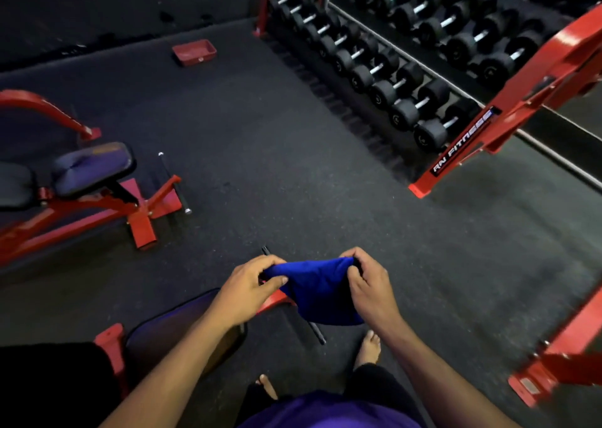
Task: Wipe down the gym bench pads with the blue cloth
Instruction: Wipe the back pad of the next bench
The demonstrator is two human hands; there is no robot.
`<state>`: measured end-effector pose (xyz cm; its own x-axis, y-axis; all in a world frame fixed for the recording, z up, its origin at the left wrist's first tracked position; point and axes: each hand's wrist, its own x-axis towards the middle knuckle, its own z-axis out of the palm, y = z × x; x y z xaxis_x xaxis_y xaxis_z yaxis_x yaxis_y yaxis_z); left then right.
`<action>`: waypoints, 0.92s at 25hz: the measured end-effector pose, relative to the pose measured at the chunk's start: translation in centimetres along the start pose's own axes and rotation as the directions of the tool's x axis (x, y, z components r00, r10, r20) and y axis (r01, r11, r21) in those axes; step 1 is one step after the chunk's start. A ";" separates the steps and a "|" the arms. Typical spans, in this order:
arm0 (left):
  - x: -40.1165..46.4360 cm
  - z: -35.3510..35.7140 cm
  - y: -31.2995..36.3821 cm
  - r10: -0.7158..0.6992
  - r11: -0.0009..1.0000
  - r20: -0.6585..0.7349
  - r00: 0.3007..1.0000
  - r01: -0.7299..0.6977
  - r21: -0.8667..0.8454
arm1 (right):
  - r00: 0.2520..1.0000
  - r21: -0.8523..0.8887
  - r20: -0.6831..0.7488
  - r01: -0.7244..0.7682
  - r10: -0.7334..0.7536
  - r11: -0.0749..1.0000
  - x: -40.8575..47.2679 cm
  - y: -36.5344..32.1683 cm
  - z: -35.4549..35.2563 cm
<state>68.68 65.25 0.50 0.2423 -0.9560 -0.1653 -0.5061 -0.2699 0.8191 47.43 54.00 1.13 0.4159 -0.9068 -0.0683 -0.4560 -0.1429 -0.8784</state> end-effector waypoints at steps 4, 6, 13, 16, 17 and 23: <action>5.5 2.3 1.5 -0.061 0.995 -0.077 0.995 0.054 -0.083 | 0.991 0.132 0.131 -0.001 -0.016 0.991 6.0 2.4 -3.8; 9.1 4.1 3.4 -0.073 0.994 -0.093 0.993 0.064 -0.091 | 0.967 0.181 0.254 -0.029 -0.018 0.983 9.0 3.9 -6.9; 21.8 7.7 11.0 -0.090 0.996 -0.071 0.993 0.088 -0.031 | 0.871 -0.057 0.474 0.181 -0.133 0.982 20.0 9.5 -14.9; 24.1 7.1 11.9 -0.103 0.995 -0.109 0.989 0.103 -0.008 | 0.883 -0.018 0.436 0.203 -0.175 0.979 24.7 9.0 -16.2; 24.6 6.5 11.9 -0.117 0.993 -0.126 0.985 0.118 0.004 | 0.894 0.036 0.420 0.157 -0.158 0.987 26.3 8.6 -16.1; 28.7 2.1 9.1 -0.329 0.942 -0.320 0.888 0.288 -0.169 | 0.841 0.170 0.520 0.069 -0.149 0.983 36.2 4.0 -10.9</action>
<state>69.33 35.11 2.05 0.6468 -0.7236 -0.2410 -0.2669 -0.5107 0.8173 52.10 16.33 0.29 0.8267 -0.5355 -0.1724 -0.2857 -0.1356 -0.9487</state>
